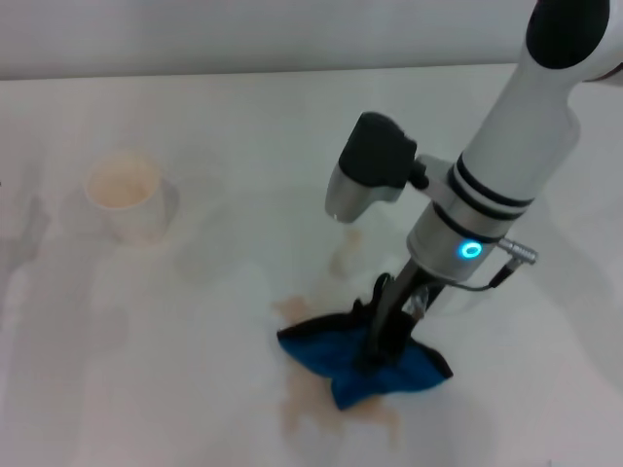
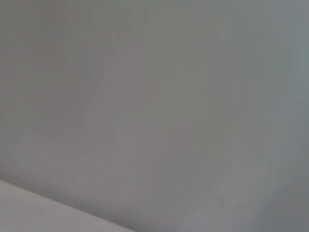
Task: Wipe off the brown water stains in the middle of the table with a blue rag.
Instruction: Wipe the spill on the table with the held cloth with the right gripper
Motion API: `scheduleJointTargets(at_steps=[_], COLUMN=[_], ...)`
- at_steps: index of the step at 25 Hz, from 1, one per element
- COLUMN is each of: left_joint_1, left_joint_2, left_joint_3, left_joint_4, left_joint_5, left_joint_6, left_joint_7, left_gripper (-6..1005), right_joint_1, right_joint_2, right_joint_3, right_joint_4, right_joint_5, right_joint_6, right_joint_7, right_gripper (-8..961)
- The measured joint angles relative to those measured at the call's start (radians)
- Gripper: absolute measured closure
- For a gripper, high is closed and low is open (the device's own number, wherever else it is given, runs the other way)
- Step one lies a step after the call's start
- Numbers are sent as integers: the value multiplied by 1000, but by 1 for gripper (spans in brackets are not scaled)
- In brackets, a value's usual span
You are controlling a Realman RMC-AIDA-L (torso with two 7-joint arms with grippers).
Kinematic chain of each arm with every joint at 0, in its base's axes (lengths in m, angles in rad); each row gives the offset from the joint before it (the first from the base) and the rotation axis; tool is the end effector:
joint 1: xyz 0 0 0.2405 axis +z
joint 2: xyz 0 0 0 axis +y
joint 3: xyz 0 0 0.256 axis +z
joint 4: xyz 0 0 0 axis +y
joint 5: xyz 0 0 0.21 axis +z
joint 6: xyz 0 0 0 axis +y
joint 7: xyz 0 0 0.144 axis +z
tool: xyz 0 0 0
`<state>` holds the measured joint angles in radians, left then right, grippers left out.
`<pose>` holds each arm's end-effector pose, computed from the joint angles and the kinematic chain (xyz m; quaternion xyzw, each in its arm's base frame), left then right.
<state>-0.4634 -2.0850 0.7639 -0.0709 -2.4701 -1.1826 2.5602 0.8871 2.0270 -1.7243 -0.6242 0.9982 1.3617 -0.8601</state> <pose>-0.3594 0.3125 -0.0151 -0.6337 -0.3982 -0.3648 0.5539 0.1990 0.3381 -0.0935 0.9360 -0.2697 0.2220 0.0433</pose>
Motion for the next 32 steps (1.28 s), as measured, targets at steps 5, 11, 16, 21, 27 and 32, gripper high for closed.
scheduleJointTargets(at_steps=[5, 11, 16, 21, 27, 32], left_joint_1=[-6, -8, -8, -19, -30, -36], left_joint_2=[-2, -3, -3, -3, -2, -1], left_joint_3=[0, 0, 0, 0, 0, 0], left_joint_4=[-3, -4, -4, -5, -3, 0], left_joint_5=[2, 2, 2, 0, -3, -4], left_joint_6=[0, 0, 0, 0, 0, 0], left_joint_7=[0, 0, 0, 0, 0, 0], left_gripper=[107, 107, 108, 107, 108, 108], right_joint_1=[-1, -5, 0, 1, -8, -4], right_joint_2=[2, -9, -11, -10, -12, -1], right_joint_3=[-19, 37, 68, 152, 228, 207], right_joint_4=[0, 7, 6, 6, 11, 14], right_joint_5=[22, -3, -119, -205, -252, -233], right_joint_6=[-56, -199, -320, -361, -387, -372], right_joint_7=[0, -3, 31, 54, 55, 37], right_gripper=[818, 840, 840, 840, 840, 839])
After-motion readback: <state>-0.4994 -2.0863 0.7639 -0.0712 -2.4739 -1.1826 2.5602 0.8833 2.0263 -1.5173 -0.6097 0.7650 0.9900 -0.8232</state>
